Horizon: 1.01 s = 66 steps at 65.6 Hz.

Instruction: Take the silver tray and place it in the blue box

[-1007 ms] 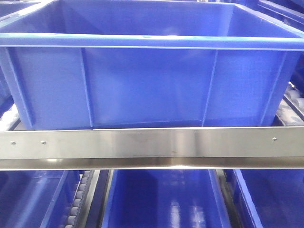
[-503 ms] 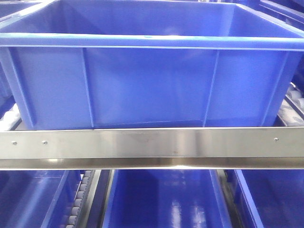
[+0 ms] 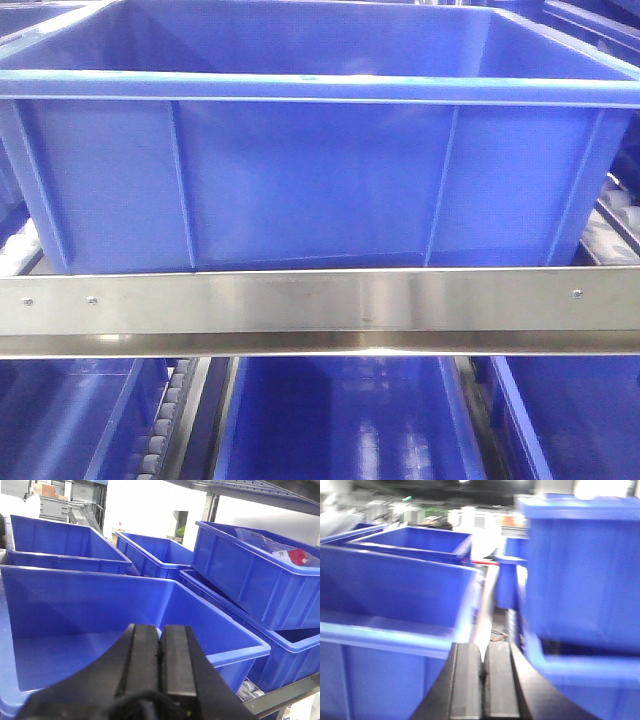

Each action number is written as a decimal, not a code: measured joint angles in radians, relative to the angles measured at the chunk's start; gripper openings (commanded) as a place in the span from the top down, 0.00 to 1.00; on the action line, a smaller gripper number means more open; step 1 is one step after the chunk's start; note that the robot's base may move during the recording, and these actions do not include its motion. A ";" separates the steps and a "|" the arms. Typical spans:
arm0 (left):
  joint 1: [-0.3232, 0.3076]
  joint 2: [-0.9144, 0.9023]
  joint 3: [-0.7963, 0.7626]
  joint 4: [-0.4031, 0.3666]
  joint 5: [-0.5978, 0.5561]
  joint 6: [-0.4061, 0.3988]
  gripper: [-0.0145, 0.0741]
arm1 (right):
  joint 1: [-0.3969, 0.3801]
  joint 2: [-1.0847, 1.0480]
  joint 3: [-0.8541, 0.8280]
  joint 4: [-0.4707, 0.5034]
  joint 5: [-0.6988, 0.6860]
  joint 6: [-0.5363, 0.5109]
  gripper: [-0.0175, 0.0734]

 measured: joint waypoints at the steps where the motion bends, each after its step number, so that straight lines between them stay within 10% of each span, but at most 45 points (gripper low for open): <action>1: 0.000 0.000 0.000 0.000 0.000 0.000 0.95 | -0.006 -0.005 0.003 0.000 0.008 0.005 0.75; 66: 0.008 -0.013 0.000 -0.010 0.020 0.011 0.95 | -0.053 -0.016 0.052 -0.002 -0.019 0.040 0.75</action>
